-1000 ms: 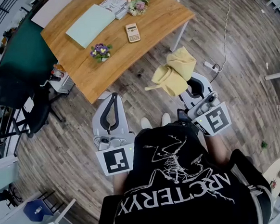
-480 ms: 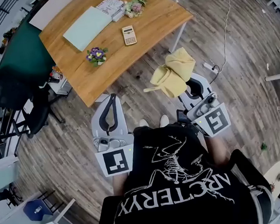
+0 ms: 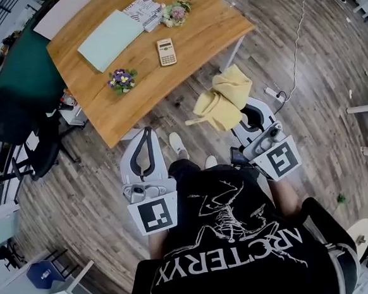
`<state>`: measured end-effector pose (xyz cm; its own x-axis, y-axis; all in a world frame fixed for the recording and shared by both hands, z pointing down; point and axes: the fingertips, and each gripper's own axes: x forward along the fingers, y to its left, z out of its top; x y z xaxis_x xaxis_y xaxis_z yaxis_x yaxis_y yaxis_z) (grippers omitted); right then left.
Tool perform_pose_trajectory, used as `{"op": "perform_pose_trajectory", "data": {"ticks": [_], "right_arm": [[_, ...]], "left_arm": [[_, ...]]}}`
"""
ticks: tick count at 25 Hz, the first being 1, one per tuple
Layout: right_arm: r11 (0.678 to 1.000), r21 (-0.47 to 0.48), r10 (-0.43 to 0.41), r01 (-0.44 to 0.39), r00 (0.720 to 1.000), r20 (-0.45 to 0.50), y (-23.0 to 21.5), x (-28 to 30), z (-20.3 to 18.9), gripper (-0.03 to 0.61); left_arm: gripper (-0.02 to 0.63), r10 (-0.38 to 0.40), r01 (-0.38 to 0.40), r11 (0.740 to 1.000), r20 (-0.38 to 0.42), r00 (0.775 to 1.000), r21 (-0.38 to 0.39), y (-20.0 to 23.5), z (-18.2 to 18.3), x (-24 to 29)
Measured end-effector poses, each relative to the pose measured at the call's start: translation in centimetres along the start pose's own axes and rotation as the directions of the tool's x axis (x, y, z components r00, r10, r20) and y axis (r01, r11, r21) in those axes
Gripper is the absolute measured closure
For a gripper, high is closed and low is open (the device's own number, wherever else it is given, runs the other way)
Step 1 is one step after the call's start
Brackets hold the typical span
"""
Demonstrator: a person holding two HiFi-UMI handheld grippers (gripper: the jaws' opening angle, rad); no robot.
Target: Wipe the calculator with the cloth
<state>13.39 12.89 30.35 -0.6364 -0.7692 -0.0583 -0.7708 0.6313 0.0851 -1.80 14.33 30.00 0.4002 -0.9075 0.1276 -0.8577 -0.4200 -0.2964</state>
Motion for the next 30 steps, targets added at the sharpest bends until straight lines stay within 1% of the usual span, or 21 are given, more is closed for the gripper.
{"op": "perform_pose_trajectory", "data": {"ticks": [3,6,10,13,15,20,23,26,28,30], "right_arm": [[1.000,-0.004,-0.001,0.001,1.000,-0.013,-1.2,2.9,-1.1,0.522],[1.000,-0.018,-0.019,0.019,1.000,-0.024,-2.6,6.3,-1.6,0.522],[0.998,-0.023,-0.064,0.063,0.997,-0.043,-4.7,10.8,-1.6,0.522],[0.994,-0.033,-0.101,0.100,0.994,-0.038,-6.4,14.4,-1.3,0.522],[0.991,-0.051,-0.126,0.123,0.990,-0.055,-7.4,16.4,-1.5,0.522],[0.984,-0.056,-0.175,0.171,0.982,-0.067,-9.3,20.7,-1.7,0.522],[0.981,-0.072,-0.189,0.183,0.979,-0.083,-10.1,22.5,-1.9,0.522],[0.981,-0.075,-0.187,0.180,0.977,-0.103,-10.7,23.8,-2.5,0.522],[0.983,-0.072,-0.178,0.170,0.977,-0.117,-11.3,24.5,-3.1,0.522],[0.987,-0.070,-0.151,0.141,0.976,-0.155,-11.8,25.1,-4.5,0.522]], "left_arm": [[0.603,0.002,-0.002,1.000,-0.003,1.000,-0.009,2.2,-1.0,2.2],[0.604,-0.013,0.013,1.000,-0.001,1.000,-0.016,4.8,-1.8,5.2],[0.604,-0.070,0.070,0.997,0.002,0.998,-0.025,8.1,-2.3,9.7],[0.604,-0.107,0.107,0.994,0.018,0.994,-0.023,10.7,-2.4,12.8],[0.604,-0.122,0.122,0.992,0.025,0.992,-0.026,12.5,-2.7,14.4],[0.604,-0.136,0.137,0.990,0.025,0.990,-0.039,16.7,-3.7,17.6],[0.604,-0.136,0.137,0.989,0.015,0.991,-0.050,18.3,-4.2,18.6],[0.604,-0.136,0.136,0.989,0.003,0.991,-0.055,19.0,-4.5,19.5],[0.603,-0.137,0.136,0.989,-0.005,0.991,-0.055,19.0,-4.6,20.2],[0.604,-0.130,0.129,0.990,-0.016,0.991,-0.060,18.8,-4.8,20.7]]}}
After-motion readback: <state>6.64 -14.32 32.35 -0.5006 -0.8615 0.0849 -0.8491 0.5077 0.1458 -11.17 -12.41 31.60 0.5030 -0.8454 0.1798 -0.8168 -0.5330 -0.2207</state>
